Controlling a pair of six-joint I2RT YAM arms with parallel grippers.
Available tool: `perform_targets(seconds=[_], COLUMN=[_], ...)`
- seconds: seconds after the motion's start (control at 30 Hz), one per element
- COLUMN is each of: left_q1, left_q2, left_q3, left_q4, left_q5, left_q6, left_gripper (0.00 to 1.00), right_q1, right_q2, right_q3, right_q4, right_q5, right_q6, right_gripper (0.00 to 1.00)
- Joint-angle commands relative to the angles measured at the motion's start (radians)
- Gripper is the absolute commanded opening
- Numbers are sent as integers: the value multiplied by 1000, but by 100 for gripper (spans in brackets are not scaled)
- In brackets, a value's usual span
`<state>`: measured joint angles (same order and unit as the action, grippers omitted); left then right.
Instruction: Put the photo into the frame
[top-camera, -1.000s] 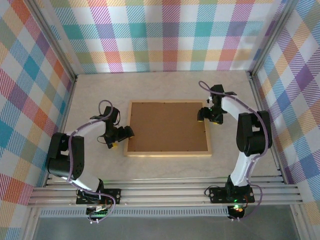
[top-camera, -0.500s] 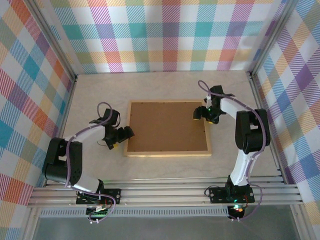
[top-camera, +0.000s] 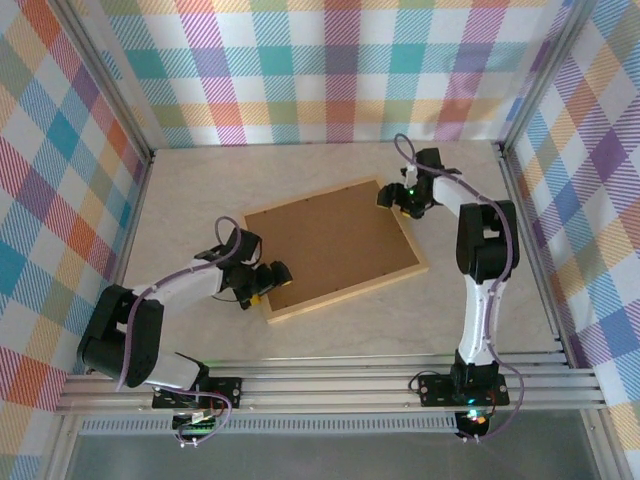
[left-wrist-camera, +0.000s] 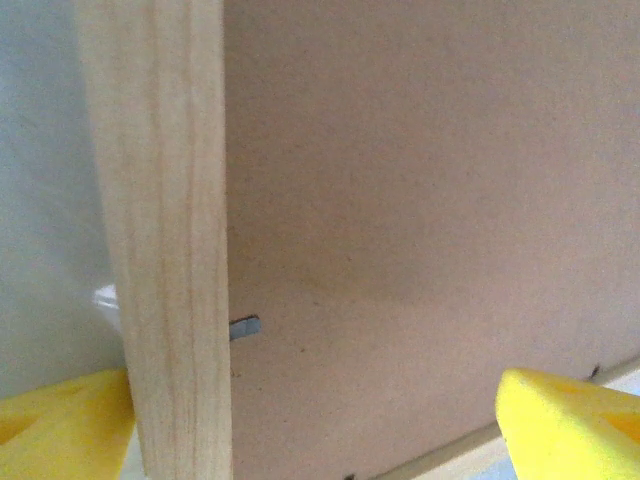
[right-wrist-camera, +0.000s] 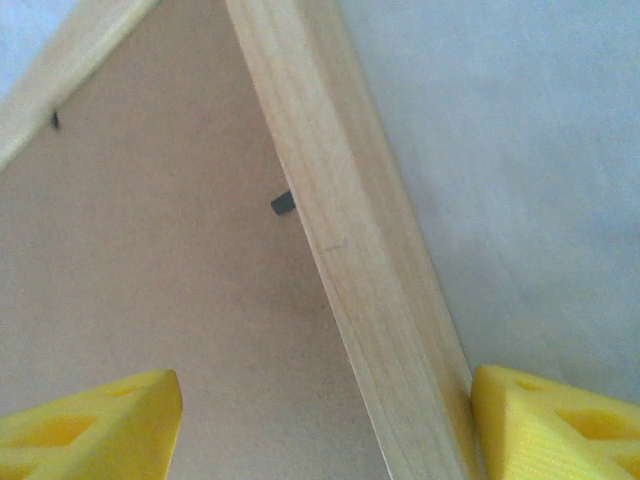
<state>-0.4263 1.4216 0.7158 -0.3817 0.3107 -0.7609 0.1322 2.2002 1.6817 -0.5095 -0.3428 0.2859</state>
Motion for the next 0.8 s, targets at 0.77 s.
perform_targets(seconds=[0.77], left_q1=[291], left_q2=[582], left_q3=[872], left_q4=[-137], left_q5=[-146], left_q6=[470], left_gripper=[98], right_q1=[20], right_q2=[-606], right_q3=[-605], right_q4=[-46], right_q5=[235], right_q6=[225], right_gripper=[99])
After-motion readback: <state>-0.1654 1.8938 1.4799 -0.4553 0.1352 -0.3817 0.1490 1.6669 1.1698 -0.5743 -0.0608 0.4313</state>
